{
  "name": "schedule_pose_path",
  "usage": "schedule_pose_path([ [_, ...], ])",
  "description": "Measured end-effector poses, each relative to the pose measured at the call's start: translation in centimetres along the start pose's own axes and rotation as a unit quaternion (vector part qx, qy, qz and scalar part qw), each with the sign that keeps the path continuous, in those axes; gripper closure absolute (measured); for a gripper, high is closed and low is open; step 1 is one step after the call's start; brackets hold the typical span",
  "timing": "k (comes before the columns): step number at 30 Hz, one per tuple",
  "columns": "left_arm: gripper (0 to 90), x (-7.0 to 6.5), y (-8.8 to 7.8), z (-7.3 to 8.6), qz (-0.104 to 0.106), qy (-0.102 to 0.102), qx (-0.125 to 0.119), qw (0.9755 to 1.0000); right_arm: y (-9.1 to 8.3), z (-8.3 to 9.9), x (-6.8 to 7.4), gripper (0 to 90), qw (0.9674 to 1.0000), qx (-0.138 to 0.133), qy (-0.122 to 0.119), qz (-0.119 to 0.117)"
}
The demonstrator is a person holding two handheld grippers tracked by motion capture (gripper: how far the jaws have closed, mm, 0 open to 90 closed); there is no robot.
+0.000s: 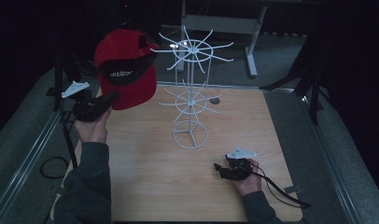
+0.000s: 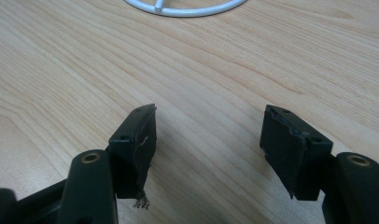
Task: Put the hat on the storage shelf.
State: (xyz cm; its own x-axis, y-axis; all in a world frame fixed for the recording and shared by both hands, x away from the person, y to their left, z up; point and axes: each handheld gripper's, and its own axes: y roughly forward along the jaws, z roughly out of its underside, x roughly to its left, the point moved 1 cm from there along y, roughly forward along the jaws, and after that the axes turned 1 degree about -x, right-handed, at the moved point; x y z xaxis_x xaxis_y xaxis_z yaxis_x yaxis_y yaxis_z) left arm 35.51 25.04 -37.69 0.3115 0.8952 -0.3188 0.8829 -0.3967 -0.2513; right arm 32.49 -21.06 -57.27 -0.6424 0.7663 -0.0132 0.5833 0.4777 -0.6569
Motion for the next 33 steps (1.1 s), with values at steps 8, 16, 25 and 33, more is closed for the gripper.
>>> schedule_pose_path([
  [8, 86.2, -0.5, -0.2, -0.8, 0.011, -0.007, -0.013, 0.9998, 0.0, 0.0, 0.0, 35.3, 1.0000, -0.001, -0.001, -0.001],
  [16, 86.2, -0.5, -0.5, -1.4, 0.009, -0.005, -0.024, 0.9997, 0.0, 0.0, -0.1, 35.2, 1.0000, -0.001, -0.001, -0.001],
  [25, 86.2, -0.9, -0.7, -2.2, 0.013, -0.002, -0.034, 0.9993, 0.1, 0.0, -0.1, 34.4, 1.0000, -0.001, -0.002, 0.000],
  [33, 86.2, -1.2, -0.8, -2.6, 0.013, 0.002, -0.039, 0.9992, 0.1, -0.1, -0.1, 33.6, 1.0000, 0.000, 0.000, 0.000],
])
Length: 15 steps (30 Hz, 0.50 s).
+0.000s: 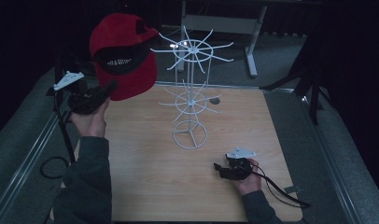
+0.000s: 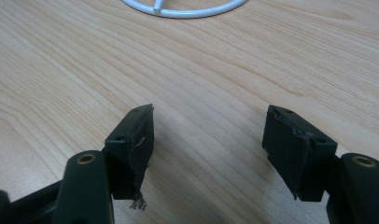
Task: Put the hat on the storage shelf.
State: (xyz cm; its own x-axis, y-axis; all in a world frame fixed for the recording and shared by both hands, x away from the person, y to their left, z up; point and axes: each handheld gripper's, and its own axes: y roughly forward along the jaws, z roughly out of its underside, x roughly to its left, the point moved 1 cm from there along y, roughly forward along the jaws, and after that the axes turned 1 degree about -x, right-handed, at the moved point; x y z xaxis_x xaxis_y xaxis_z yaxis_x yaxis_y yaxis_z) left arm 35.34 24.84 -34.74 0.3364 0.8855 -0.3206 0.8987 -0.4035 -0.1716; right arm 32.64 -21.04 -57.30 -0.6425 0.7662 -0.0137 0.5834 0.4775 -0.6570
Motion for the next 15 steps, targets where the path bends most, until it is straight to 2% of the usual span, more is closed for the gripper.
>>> schedule_pose_path([
  [15, 86.1, -0.55, -0.32, -0.48, 0.017, 0.002, -0.015, 0.9997, -0.01, 0.02, 0.02, 33.5, 1.0000, 0.000, 0.000, 0.001],
])
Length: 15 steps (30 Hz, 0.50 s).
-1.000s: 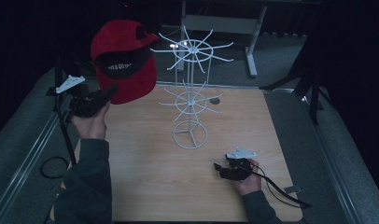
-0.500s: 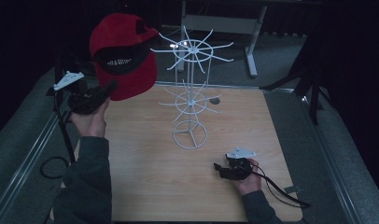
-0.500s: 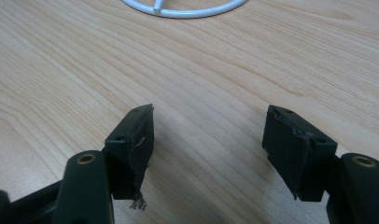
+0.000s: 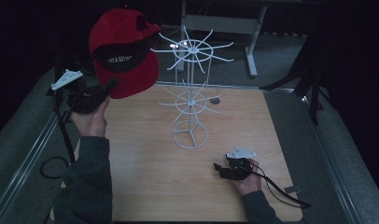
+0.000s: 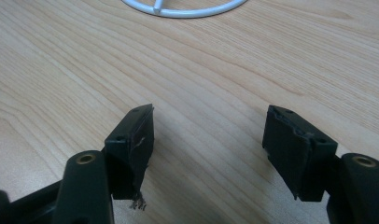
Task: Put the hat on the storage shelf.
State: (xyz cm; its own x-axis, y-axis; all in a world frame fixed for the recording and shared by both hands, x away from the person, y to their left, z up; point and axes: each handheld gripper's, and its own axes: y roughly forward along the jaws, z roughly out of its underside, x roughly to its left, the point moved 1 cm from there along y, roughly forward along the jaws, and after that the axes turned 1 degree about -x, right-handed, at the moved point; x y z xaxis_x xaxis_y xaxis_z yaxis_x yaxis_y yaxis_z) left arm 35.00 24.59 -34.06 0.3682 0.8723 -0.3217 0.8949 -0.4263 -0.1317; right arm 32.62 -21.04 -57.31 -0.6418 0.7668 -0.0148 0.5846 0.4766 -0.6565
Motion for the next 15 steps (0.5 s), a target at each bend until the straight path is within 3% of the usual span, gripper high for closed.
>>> schedule_pose_path([
  [15, 86.1, -0.27, -0.16, -0.18, 0.016, 0.008, -0.005, 0.9998, 0.00, 0.00, -0.02, 33.4, 1.0000, 0.000, -0.001, -0.001],
])
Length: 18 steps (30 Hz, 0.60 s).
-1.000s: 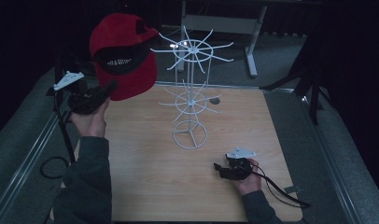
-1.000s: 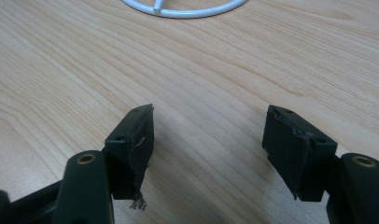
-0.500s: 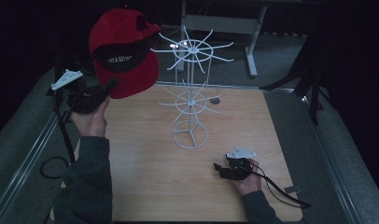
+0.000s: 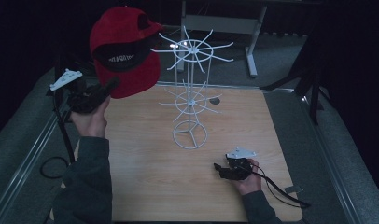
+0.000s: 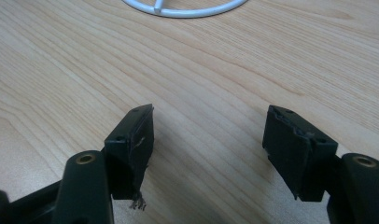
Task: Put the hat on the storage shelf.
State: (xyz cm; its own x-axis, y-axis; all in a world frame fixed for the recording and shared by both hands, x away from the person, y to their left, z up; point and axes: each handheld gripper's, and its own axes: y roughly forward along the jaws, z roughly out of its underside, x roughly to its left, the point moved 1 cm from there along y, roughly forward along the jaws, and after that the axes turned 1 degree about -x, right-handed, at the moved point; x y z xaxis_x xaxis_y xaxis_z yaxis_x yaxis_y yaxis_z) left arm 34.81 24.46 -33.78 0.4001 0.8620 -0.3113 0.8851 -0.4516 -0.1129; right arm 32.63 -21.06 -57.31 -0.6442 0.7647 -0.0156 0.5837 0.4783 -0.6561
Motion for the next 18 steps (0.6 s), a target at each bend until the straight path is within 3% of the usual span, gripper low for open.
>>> schedule_pose_path([
  [18, 86.1, -0.15, 0.12, 0.12, 0.023, 0.008, 0.007, 0.9997, 0.00, 0.00, 0.00, 33.4, 1.0000, 0.000, 0.000, 0.000],
])
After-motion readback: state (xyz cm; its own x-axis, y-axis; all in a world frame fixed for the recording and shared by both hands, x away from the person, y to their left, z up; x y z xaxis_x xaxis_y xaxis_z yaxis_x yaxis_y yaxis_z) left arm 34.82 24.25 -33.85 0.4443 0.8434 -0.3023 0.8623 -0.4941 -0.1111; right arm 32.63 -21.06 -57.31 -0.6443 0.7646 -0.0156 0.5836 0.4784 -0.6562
